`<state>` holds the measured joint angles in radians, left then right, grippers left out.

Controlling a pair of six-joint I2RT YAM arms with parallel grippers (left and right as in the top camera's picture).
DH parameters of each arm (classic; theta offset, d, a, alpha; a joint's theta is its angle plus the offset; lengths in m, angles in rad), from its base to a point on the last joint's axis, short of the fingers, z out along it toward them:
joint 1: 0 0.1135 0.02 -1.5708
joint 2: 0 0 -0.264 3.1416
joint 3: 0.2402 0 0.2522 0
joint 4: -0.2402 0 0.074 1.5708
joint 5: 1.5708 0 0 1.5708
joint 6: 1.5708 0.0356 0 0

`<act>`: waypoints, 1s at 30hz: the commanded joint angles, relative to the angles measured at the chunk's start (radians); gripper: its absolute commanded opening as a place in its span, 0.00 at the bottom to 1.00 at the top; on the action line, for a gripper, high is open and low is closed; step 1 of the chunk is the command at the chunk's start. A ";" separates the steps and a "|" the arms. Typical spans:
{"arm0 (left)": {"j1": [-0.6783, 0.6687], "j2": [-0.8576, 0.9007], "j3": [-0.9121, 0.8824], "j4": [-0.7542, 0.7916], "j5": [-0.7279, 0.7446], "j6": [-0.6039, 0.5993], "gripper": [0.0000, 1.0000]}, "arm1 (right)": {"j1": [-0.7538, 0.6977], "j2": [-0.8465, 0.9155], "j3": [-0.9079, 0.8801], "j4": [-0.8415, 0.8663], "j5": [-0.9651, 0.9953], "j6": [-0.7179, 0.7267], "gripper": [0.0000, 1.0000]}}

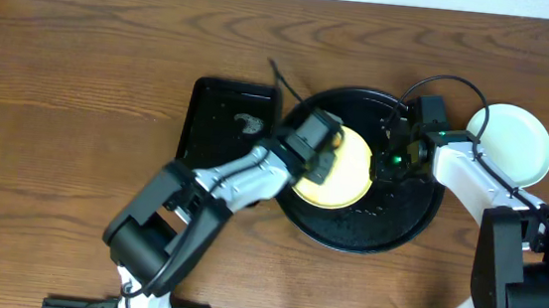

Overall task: Clean dirty plates on tray and stack at the side
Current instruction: 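Scrub the yellow plate with the sponge in the left gripper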

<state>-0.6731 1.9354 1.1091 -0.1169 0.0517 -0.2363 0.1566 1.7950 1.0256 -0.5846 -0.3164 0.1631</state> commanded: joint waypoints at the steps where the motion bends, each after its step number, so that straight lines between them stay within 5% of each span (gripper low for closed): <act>1: 0.065 0.011 -0.003 -0.074 0.030 0.002 0.08 | 0.015 -0.005 0.008 0.000 0.002 0.008 0.01; 7: 0.073 -0.144 -0.003 -0.277 0.278 0.003 0.08 | 0.015 -0.005 0.008 0.000 0.008 0.008 0.01; 19: 0.161 -0.460 -0.003 -0.332 -0.153 0.002 0.08 | 0.015 -0.005 0.007 0.042 0.058 0.008 0.01; 30: 0.166 -0.320 -0.006 -0.259 0.268 -0.010 0.08 | 0.015 -0.005 0.007 0.076 0.058 0.009 0.01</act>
<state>-0.4759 1.5505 1.1019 -0.3939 0.1314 -0.2379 0.1570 1.7950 1.0256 -0.5163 -0.2871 0.1677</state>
